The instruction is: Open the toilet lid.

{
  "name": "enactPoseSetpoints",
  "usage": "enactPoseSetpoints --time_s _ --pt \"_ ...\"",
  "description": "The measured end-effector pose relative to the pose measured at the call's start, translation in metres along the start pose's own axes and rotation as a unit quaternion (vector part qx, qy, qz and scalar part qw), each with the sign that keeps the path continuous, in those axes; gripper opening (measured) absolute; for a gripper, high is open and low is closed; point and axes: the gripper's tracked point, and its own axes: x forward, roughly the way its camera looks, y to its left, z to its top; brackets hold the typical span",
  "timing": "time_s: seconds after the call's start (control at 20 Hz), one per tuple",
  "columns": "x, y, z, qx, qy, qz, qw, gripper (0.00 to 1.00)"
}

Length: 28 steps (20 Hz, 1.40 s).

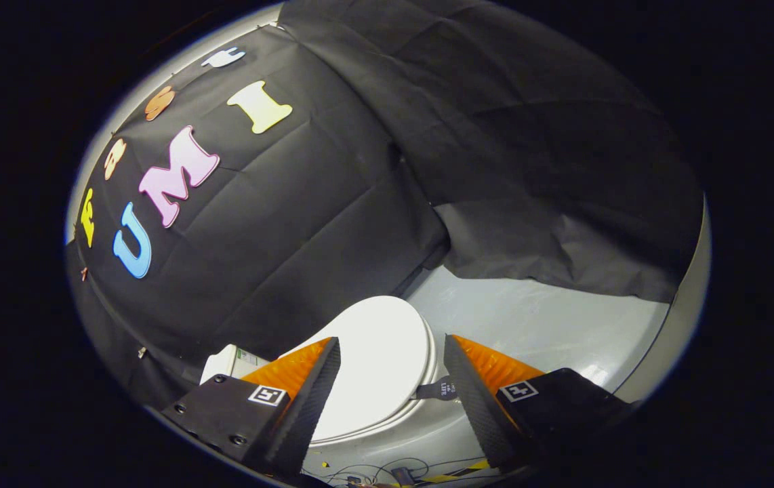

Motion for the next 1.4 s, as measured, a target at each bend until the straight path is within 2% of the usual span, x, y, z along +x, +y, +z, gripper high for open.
enactPoseSetpoints --time_s 0.25,0.6,0.7,0.75,0.9,0.95,1.0,1.1,1.15,1.2,1.25,1.4 --pt "0.031 -0.047 -0.040 0.028 0.046 -0.035 0.998 0.98" --pt "0.067 -0.077 -0.102 0.109 0.110 -0.041 0.987 0.96" --pt "0.074 -0.082 -0.112 0.119 0.117 -0.039 0.985 0.84" --pt "0.077 -0.082 -0.113 0.126 0.119 -0.035 0.984 0.84" --pt "0.086 -0.080 -0.121 0.155 0.135 -0.020 0.979 0.46" --pt "0.088 -0.078 -0.131 0.161 0.137 -0.013 0.977 0.46" --pt "0.075 -0.084 -0.109 0.180 0.118 -0.011 0.977 0.37" --pt "0.084 -0.085 -0.116 0.186 0.123 -0.010 0.975 0.21" --pt "0.087 -0.084 -0.120 0.184 0.125 -0.010 0.975 0.21" --pt "0.080 -0.085 -0.105 0.193 0.103 -0.006 0.976 0.21" --pt "0.093 -0.079 -0.116 0.193 0.116 -0.003 0.974 0.06" --pt "0.085 -0.080 -0.112 0.199 0.111 -0.004 0.974 0.05"
